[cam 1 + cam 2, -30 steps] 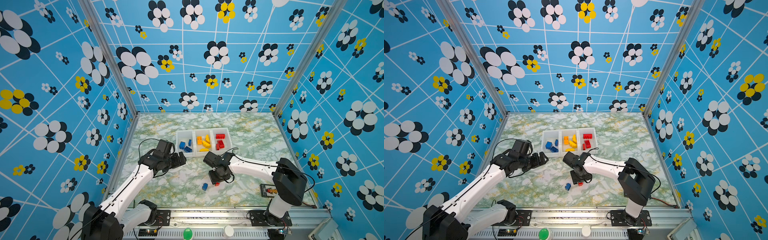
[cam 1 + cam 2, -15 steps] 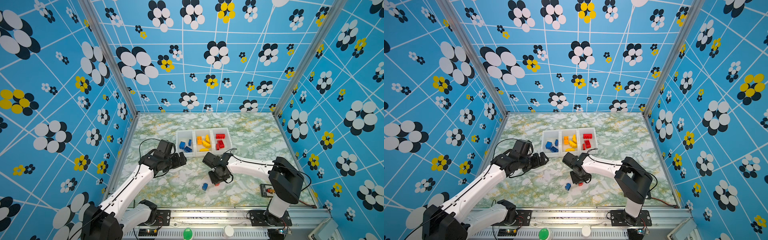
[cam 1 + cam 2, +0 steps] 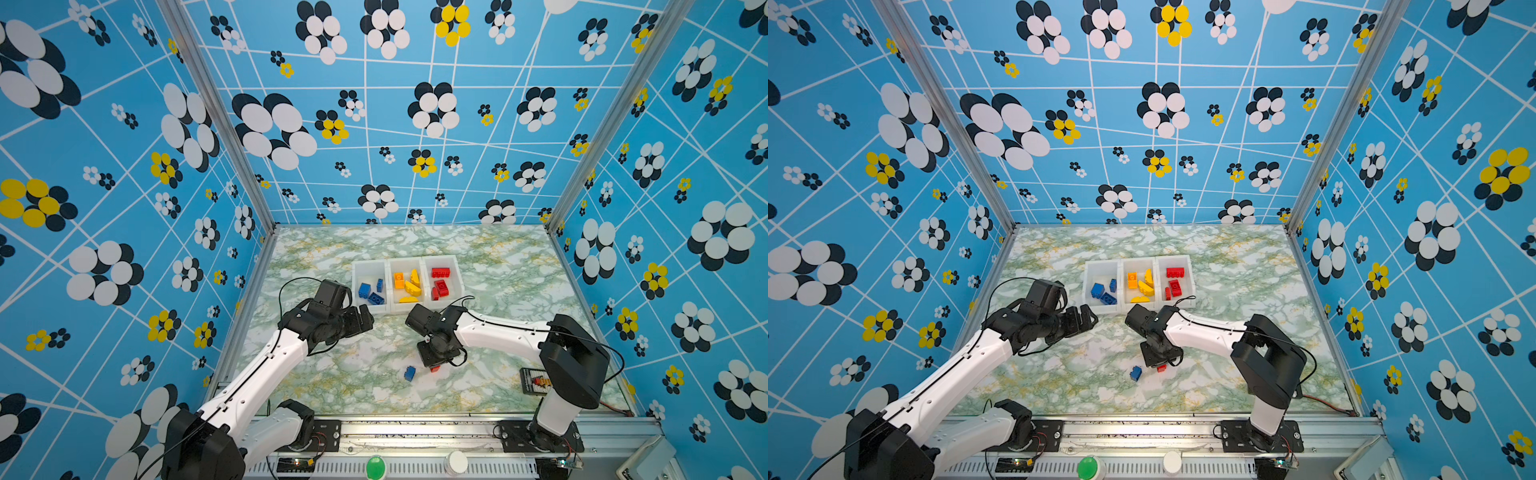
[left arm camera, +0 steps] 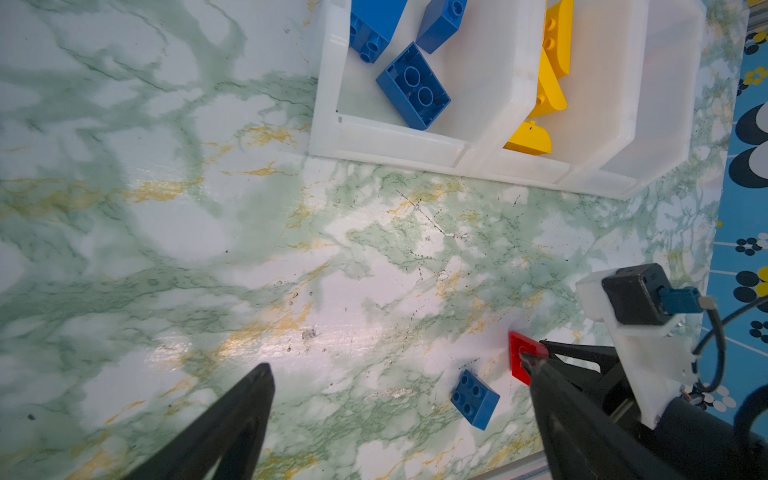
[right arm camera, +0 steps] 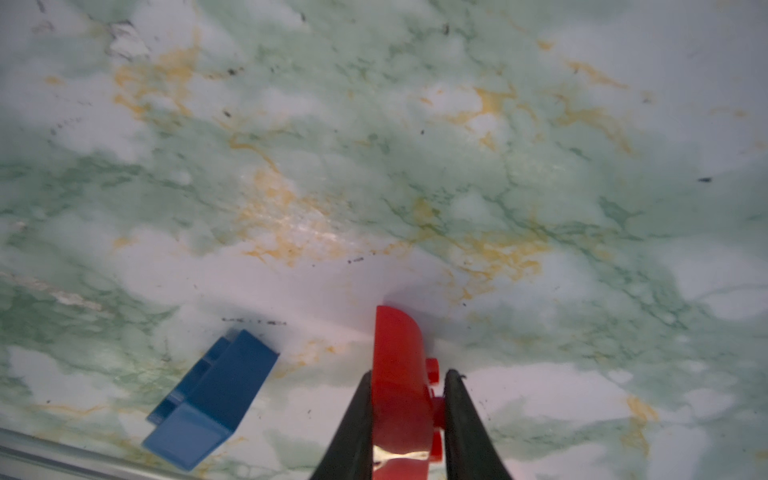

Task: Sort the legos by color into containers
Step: 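Grasp the red brick with the right gripper and lift it toward the far compartment, then release the red brick into the far compartment and raise the right gripper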

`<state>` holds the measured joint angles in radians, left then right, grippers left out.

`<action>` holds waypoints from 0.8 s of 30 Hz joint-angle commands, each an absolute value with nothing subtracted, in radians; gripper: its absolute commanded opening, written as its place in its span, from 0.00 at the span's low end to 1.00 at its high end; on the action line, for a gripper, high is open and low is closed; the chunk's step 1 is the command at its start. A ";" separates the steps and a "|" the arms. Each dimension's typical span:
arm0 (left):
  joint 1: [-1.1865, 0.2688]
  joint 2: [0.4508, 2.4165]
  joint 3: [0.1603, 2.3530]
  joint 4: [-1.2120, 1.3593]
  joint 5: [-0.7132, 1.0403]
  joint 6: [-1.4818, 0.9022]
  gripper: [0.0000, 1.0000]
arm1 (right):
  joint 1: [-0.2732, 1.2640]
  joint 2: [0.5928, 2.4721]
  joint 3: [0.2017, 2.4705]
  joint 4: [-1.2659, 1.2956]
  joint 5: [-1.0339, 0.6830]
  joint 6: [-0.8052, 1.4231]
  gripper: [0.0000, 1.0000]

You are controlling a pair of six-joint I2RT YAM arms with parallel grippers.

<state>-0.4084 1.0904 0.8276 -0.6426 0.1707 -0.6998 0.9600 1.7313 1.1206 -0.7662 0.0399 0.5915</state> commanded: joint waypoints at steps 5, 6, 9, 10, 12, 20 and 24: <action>-0.422 1.087 0.828 -0.633 0.155 -0.715 0.97 | 0.931 1.639 1.162 -0.873 0.123 0.585 0.20; -0.424 1.087 0.828 -0.631 0.157 -0.714 0.97 | 0.918 1.631 1.169 -0.877 0.126 0.578 0.20; -0.424 1.088 0.828 -0.629 0.157 -0.713 0.97 | 0.879 1.618 1.198 -0.895 0.136 0.551 0.20; -0.424 1.088 0.830 -0.629 0.157 -0.711 0.98 | 0.864 1.615 1.212 -0.901 0.143 0.539 0.20; -0.424 1.089 0.833 -0.630 0.157 -0.710 0.97 | 0.837 1.614 1.238 -0.914 0.152 0.514 0.20; -0.425 1.091 0.841 -0.630 0.157 -0.709 0.98 | 0.700 1.639 1.366 -0.943 0.179 0.404 0.20; -0.428 1.094 0.844 -0.630 0.155 -0.709 0.98 | 0.631 1.678 1.444 -0.940 0.183 0.354 0.20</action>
